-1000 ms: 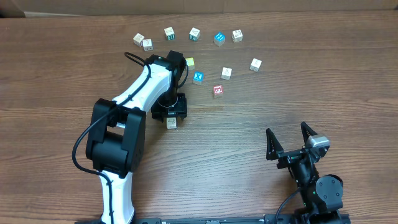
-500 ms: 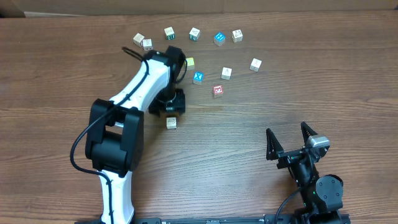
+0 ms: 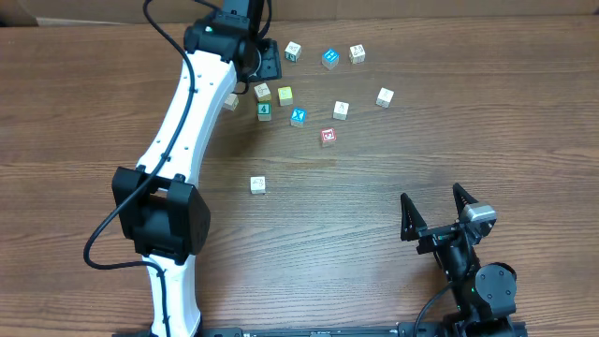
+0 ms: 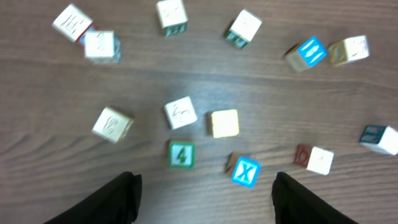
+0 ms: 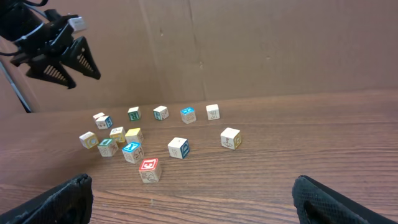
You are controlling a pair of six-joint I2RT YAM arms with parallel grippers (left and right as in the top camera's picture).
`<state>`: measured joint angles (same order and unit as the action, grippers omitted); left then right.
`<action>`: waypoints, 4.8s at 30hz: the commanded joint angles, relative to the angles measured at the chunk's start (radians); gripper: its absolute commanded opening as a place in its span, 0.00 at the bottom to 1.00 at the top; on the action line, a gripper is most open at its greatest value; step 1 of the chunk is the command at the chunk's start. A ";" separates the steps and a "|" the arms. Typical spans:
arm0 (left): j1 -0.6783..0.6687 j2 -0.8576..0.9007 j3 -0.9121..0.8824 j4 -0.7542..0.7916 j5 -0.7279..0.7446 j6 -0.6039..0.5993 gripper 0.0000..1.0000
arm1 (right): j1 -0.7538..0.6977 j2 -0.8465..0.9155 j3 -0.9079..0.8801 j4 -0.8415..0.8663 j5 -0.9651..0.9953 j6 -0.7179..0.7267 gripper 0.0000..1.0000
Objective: Form a horizontal line
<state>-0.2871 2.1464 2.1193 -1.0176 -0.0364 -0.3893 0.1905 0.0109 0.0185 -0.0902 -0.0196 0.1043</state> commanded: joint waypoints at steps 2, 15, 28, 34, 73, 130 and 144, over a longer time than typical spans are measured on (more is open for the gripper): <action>-0.042 0.014 -0.009 0.040 0.010 0.008 0.57 | -0.002 -0.008 -0.010 0.006 0.000 -0.001 1.00; -0.106 0.165 -0.009 0.056 0.003 0.048 0.41 | -0.002 -0.008 -0.010 0.006 0.000 -0.001 1.00; -0.106 0.300 -0.009 0.077 0.035 0.166 0.50 | -0.002 -0.008 -0.010 0.006 0.000 -0.001 1.00; -0.106 0.325 -0.009 0.089 0.108 0.211 0.54 | -0.002 -0.008 -0.010 0.006 0.000 -0.001 1.00; -0.106 0.326 -0.009 -0.061 0.112 0.178 0.36 | -0.002 -0.008 -0.010 0.006 0.000 -0.001 1.00; -0.051 -0.003 -0.009 -0.627 -0.181 -0.021 0.08 | -0.002 -0.008 -0.010 0.006 0.000 -0.001 1.00; -0.046 -0.006 -0.021 -0.673 -0.150 0.027 0.06 | -0.002 -0.008 -0.010 0.006 0.000 -0.001 1.00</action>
<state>-0.3382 2.1506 2.1059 -1.6871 -0.2054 -0.3897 0.1902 0.0109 0.0185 -0.0898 -0.0196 0.1043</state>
